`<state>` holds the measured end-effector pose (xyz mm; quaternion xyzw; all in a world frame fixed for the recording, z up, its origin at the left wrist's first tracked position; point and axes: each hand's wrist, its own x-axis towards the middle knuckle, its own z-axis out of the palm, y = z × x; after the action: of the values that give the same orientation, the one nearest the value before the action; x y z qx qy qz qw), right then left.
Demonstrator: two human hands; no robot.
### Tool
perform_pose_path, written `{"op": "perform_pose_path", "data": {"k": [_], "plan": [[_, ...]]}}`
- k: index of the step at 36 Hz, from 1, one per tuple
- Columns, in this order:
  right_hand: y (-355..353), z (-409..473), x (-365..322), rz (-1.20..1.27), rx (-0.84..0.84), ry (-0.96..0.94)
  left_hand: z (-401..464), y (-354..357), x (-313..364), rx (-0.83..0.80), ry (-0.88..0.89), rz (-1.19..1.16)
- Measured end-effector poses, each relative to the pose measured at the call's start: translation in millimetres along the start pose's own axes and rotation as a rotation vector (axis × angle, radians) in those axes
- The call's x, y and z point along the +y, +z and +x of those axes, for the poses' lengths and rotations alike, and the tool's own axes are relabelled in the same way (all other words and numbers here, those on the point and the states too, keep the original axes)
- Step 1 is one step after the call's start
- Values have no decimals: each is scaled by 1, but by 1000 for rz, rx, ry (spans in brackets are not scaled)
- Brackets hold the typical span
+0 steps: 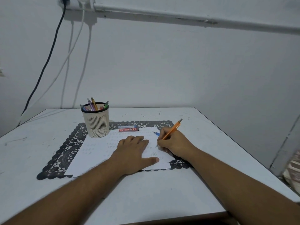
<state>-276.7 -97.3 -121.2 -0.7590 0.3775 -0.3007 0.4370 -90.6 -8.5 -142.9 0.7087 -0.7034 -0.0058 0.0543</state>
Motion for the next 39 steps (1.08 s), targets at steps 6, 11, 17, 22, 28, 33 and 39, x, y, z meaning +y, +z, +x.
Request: {"op": "perform_pose_path", "data": {"k": [6, 11, 17, 22, 28, 33, 39], "plan": [[-1, 0, 1, 1, -2, -3, -1, 0, 1, 6, 2, -5], [-2, -1, -1, 5, 7, 23, -1, 1, 0, 5, -1, -5], [-4, -4, -2, 9, -17, 27, 0, 1, 1, -1, 3, 1], [-8, -5, 1, 57, 35, 6, 0, 1, 0, 0, -1, 2], [-7, -5, 2, 26, 21, 7, -1, 1, 0, 7, -3, 4], [-7, -4, 2, 35, 54, 8, -2, 1, 0, 10, 0, 12], [-6, -4, 0, -2, 37, 15, -2, -2, 1, -8, -4, 8]]}}
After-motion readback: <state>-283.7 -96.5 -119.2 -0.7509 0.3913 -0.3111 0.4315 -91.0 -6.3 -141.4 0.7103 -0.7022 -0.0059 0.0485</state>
